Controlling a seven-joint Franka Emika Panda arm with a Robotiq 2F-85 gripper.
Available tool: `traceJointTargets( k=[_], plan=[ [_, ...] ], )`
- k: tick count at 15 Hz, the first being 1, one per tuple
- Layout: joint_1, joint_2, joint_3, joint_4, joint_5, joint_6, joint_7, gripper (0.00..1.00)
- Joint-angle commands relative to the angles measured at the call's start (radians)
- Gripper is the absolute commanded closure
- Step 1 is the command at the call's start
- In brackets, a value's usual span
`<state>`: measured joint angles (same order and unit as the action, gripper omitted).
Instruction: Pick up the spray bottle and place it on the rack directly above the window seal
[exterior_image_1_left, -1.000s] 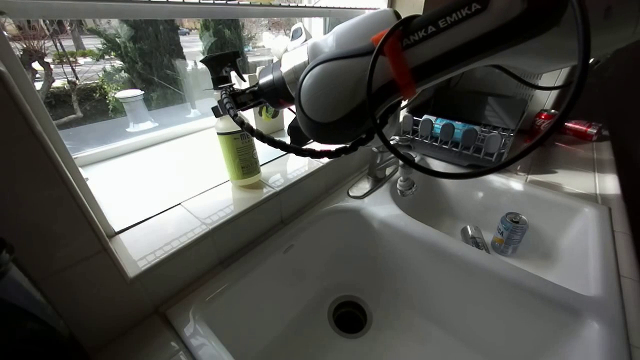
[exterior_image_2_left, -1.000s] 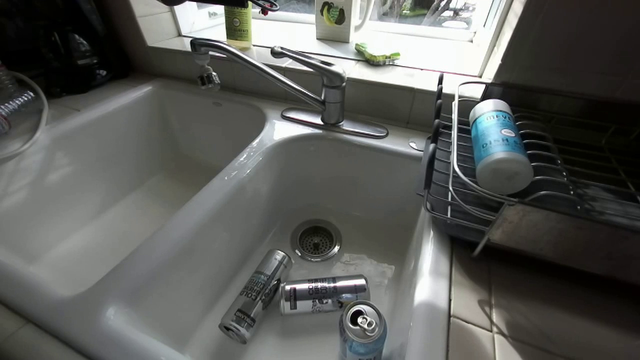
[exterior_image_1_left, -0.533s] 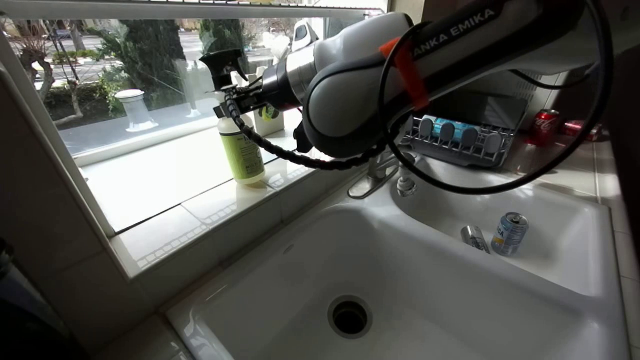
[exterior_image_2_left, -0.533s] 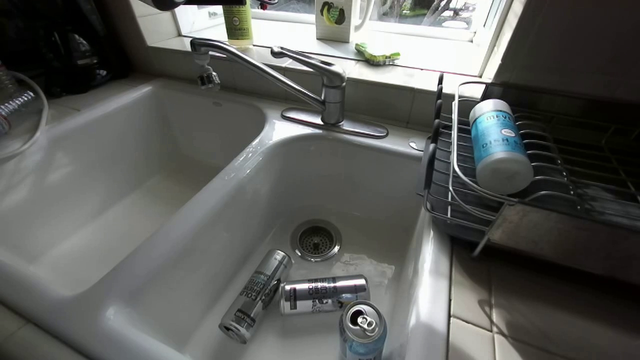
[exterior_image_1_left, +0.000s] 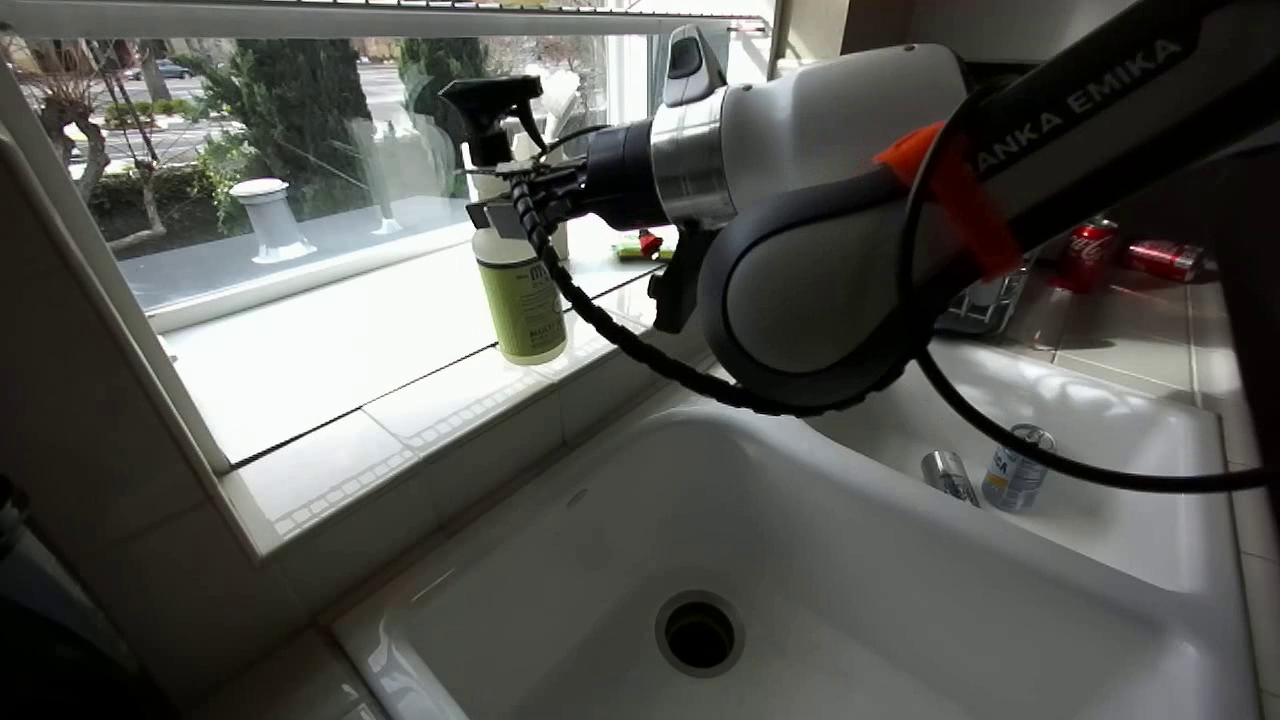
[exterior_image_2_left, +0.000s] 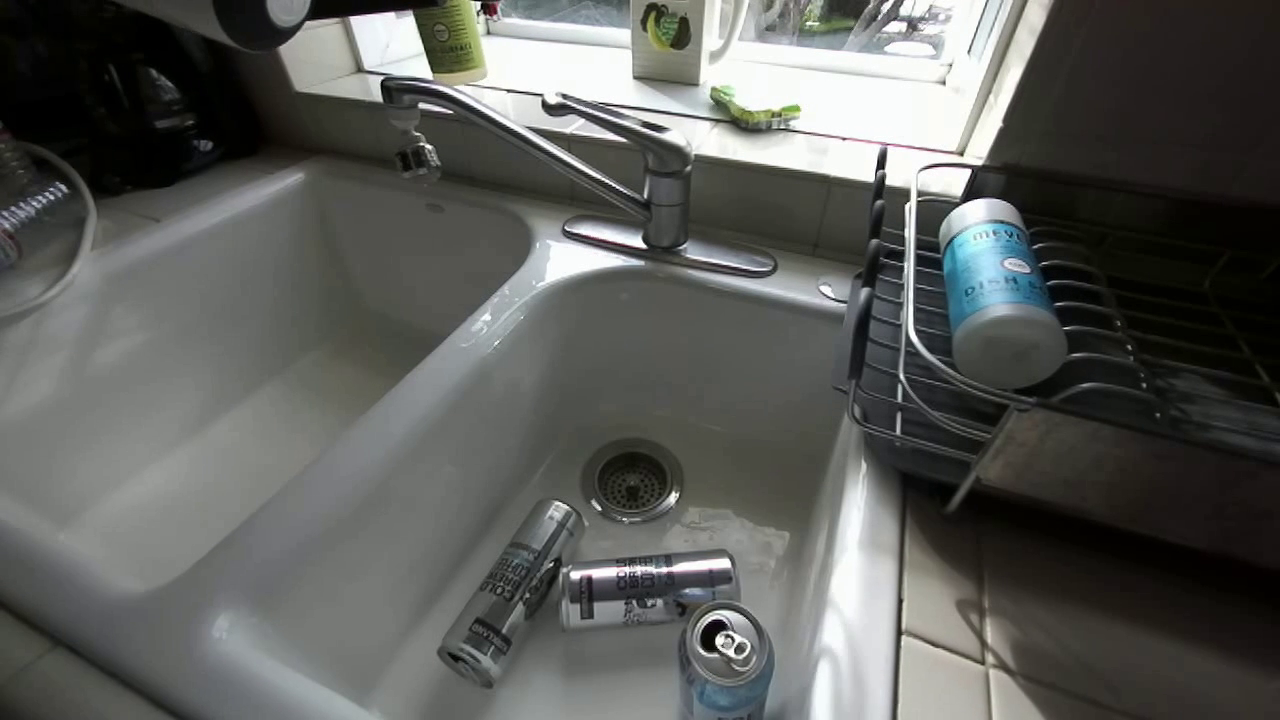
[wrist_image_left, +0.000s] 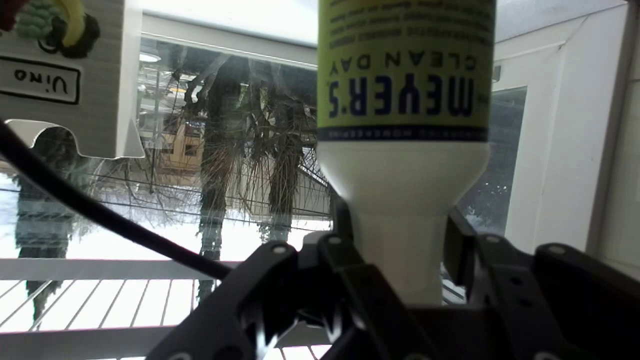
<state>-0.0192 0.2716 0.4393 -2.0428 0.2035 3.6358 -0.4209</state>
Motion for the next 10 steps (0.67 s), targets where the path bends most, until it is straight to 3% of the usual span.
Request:
traceJointTargets(
  k=[1, 5, 10],
  plan=[
    [0.01, -0.176, -0.01, -0.148, 0.086, 0.017, -0.018, 0.81],
    [0.016, -0.307, -0.003, -0.175, 0.168, -0.067, -0.05, 0.81],
    [-0.012, -0.443, 0.024, -0.118, 0.219, -0.31, -0.102, 0.81]
  ],
)
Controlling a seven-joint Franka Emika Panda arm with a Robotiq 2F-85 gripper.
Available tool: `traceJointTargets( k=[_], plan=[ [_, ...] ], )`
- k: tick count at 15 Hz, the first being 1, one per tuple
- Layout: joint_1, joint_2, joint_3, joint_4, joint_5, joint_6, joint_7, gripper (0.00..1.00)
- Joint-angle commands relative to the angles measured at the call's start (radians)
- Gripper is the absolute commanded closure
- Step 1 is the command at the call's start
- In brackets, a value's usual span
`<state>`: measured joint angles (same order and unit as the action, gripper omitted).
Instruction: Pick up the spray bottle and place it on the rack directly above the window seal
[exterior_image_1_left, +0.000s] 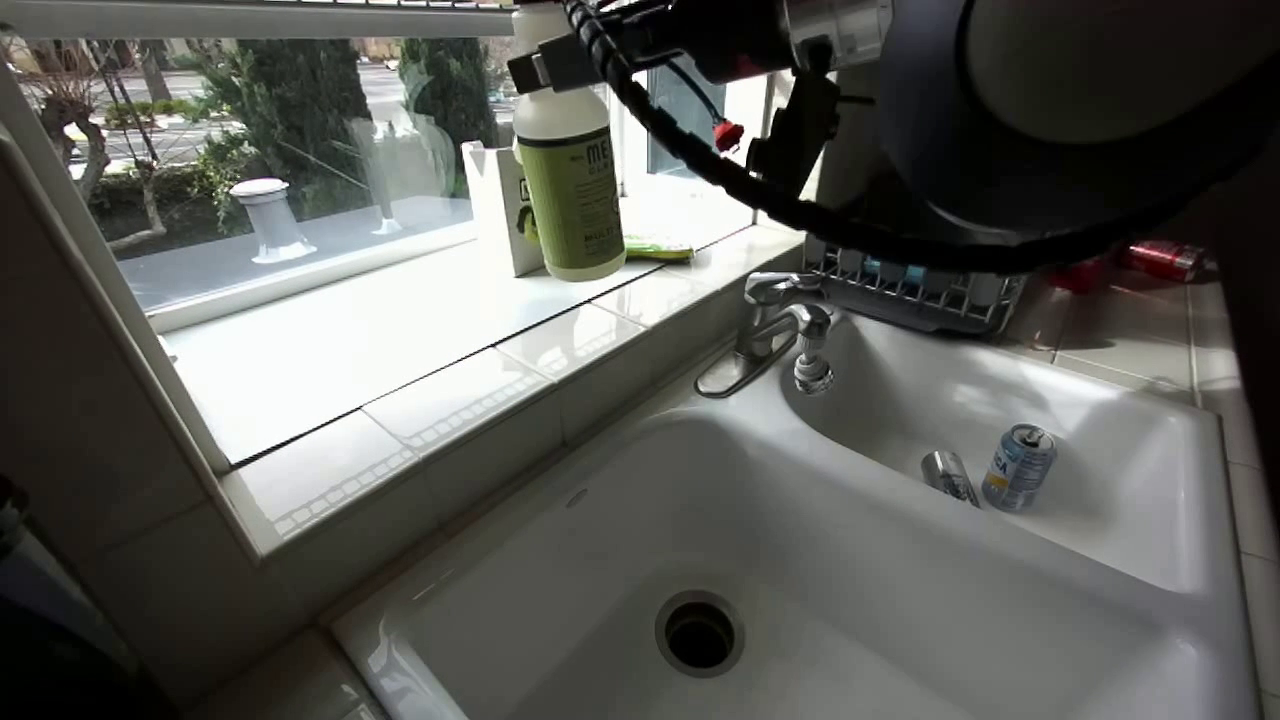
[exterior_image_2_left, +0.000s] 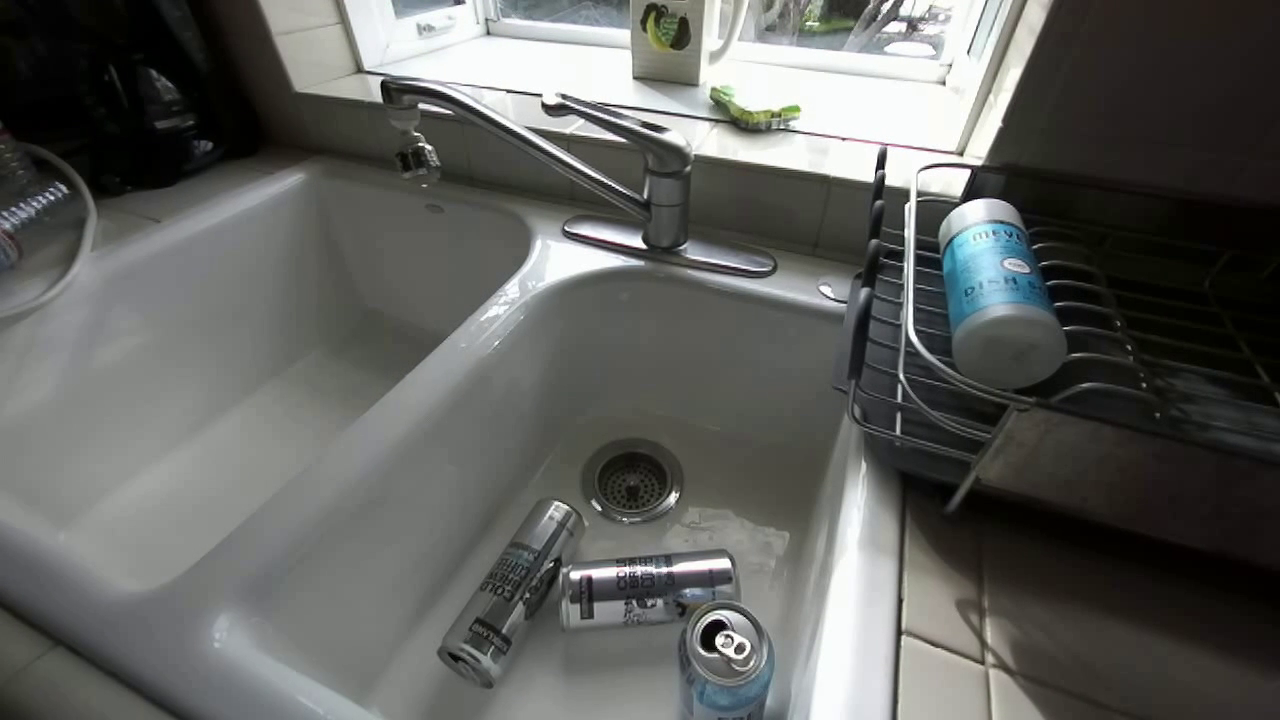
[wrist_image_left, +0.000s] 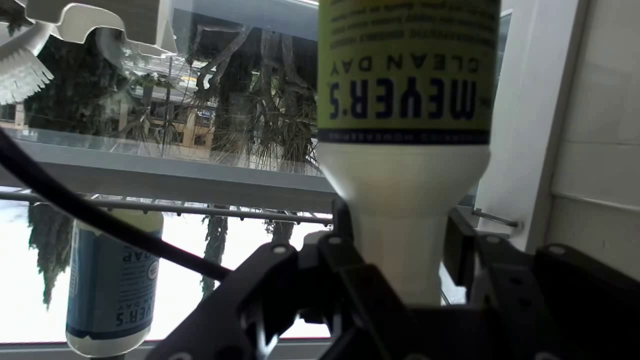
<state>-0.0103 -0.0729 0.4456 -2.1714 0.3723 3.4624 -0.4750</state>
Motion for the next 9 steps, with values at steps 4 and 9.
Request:
traceJointTargets(
  k=[4, 9],
  plan=[
    [-0.095, -0.121, 0.051, 0.145, -0.036, -0.322, -0.003, 0.81],
    [-0.133, -0.001, 0.063, 0.383, -0.176, -0.412, 0.066, 0.81]
  ],
)
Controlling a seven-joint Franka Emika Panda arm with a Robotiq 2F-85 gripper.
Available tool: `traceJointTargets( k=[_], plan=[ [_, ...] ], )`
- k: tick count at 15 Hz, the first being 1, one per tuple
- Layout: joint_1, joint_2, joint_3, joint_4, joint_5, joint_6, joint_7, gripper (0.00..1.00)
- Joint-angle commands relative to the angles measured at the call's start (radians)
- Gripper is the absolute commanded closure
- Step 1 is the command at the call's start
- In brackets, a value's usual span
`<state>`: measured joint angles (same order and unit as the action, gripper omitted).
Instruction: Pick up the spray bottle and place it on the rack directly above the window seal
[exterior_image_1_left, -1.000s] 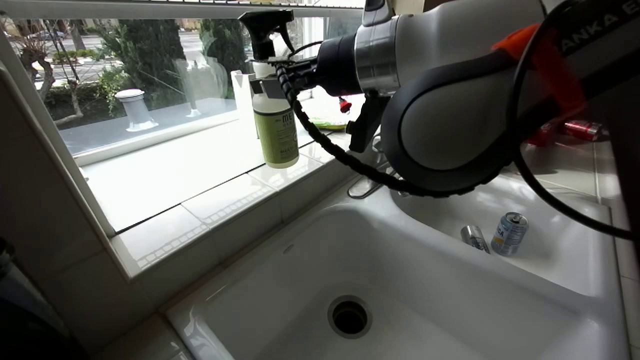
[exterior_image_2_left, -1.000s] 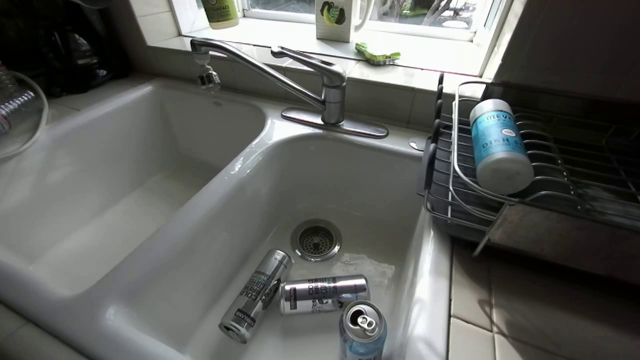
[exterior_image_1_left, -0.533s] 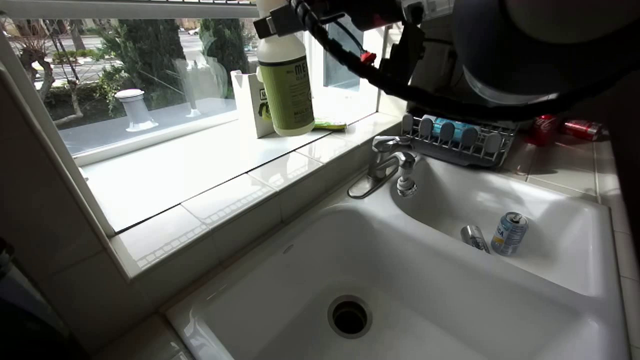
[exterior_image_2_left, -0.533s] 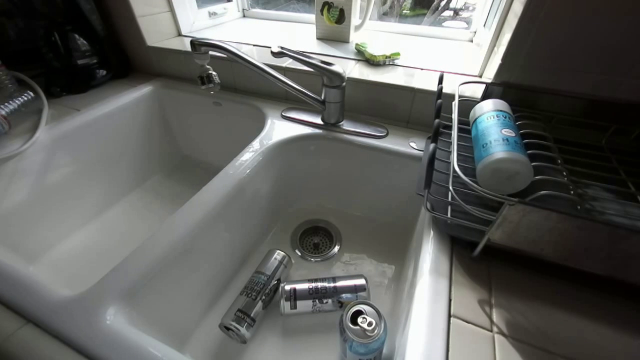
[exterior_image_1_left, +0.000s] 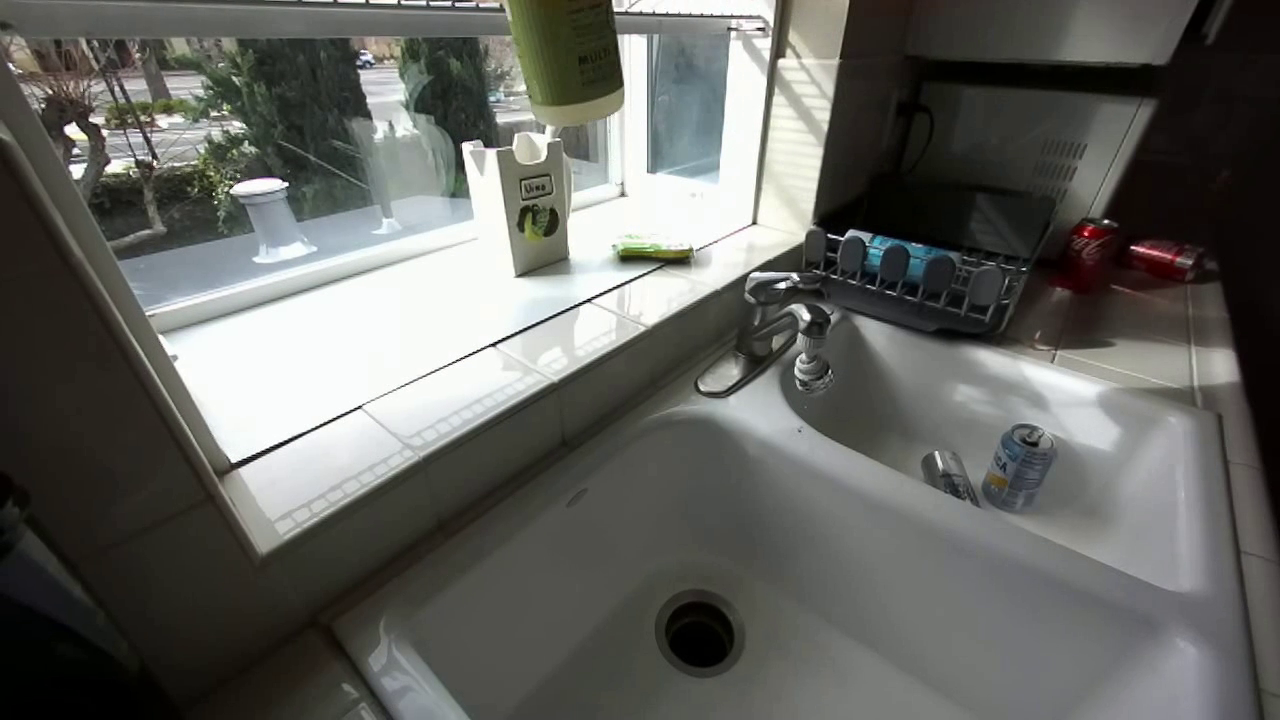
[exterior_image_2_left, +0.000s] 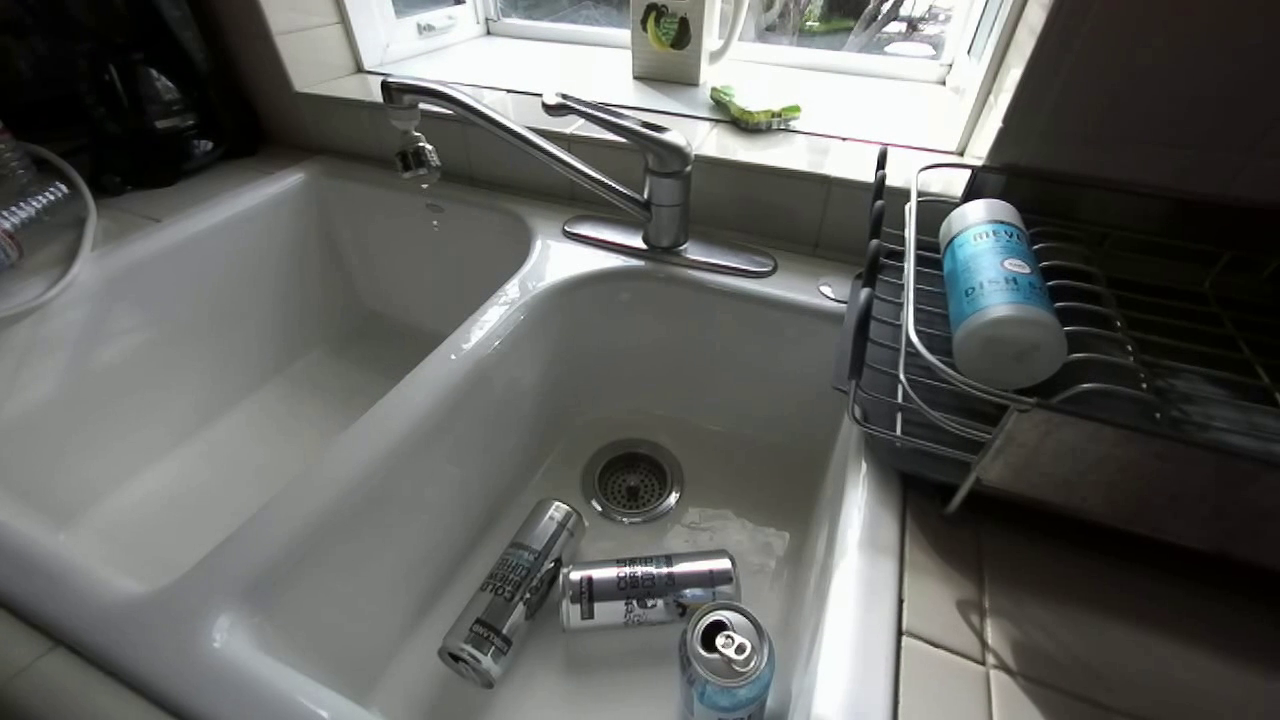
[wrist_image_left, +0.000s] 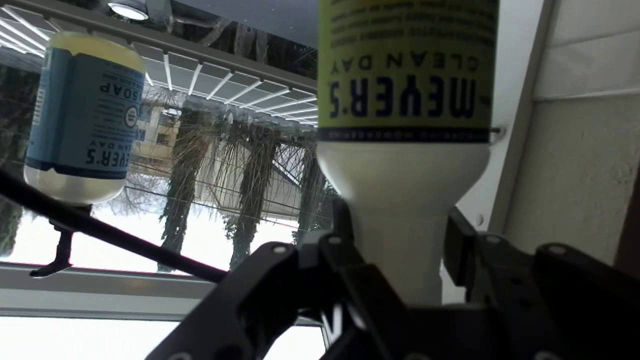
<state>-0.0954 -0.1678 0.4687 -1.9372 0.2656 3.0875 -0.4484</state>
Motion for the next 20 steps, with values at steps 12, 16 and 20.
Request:
traceJointTargets(
  k=[12, 16, 20],
  plan=[
    [0.197, 0.434, -0.117, 0.618, -0.314, -0.149, 0.2, 0.81],
    [0.226, 0.458, -0.122, 0.697, -0.319, -0.175, 0.216, 0.81],
    [0.289, 0.502, -0.198, 0.797, -0.334, -0.159, 0.24, 0.81]
  ],
)
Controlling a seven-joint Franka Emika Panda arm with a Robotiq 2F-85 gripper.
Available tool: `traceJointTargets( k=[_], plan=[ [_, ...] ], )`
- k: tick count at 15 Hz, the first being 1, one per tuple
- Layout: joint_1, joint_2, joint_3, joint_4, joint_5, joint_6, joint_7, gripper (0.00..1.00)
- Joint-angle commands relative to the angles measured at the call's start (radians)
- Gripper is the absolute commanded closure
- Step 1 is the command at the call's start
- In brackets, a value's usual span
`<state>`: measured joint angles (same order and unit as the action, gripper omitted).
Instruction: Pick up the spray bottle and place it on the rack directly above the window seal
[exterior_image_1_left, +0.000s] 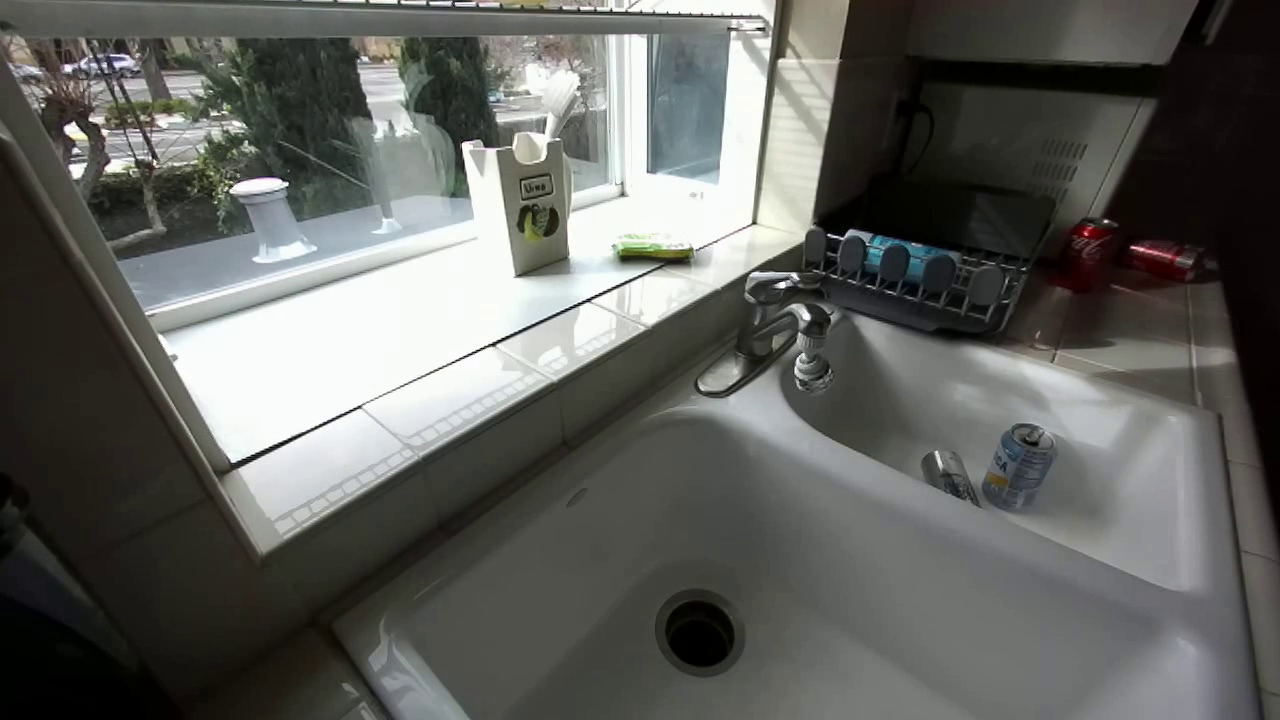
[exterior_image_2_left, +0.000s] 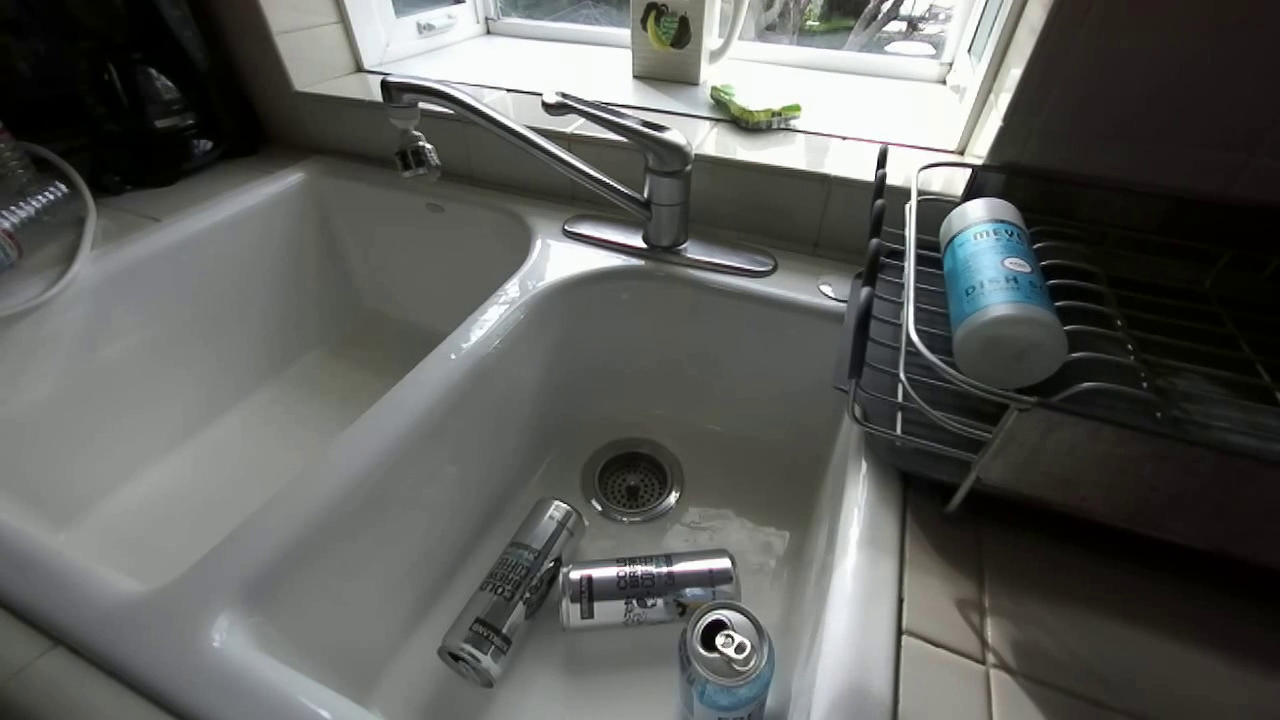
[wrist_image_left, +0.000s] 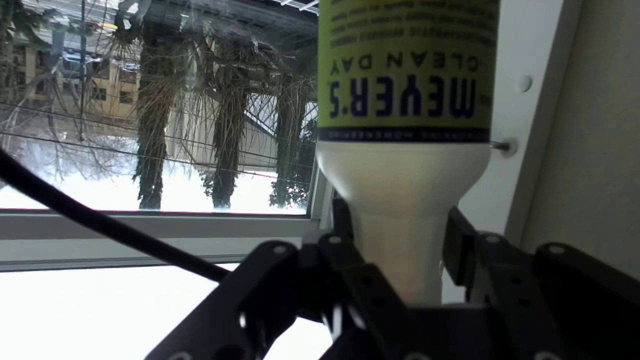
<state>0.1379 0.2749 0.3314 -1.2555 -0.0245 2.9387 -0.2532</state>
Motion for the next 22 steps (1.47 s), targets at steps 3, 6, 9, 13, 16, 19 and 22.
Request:
traceJointTargets(
  k=[3, 6, 9, 13, 16, 19, 22],
  plan=[
    [0.079, 0.112, -0.11, 0.2, -0.061, -0.011, 0.066, 0.81],
    [0.094, 0.17, -0.15, 0.283, -0.068, -0.018, 0.093, 0.81],
    [0.109, 0.229, -0.194, 0.357, -0.071, -0.025, 0.128, 0.81],
    [0.127, 0.307, -0.255, 0.452, -0.065, -0.032, 0.171, 0.81],
    [0.135, 0.358, -0.289, 0.515, -0.058, -0.038, 0.193, 0.81],
    [0.138, 0.401, -0.32, 0.568, -0.055, -0.041, 0.214, 0.81],
    [0.139, 0.434, -0.337, 0.608, -0.05, -0.051, 0.225, 0.81]
  ],
)
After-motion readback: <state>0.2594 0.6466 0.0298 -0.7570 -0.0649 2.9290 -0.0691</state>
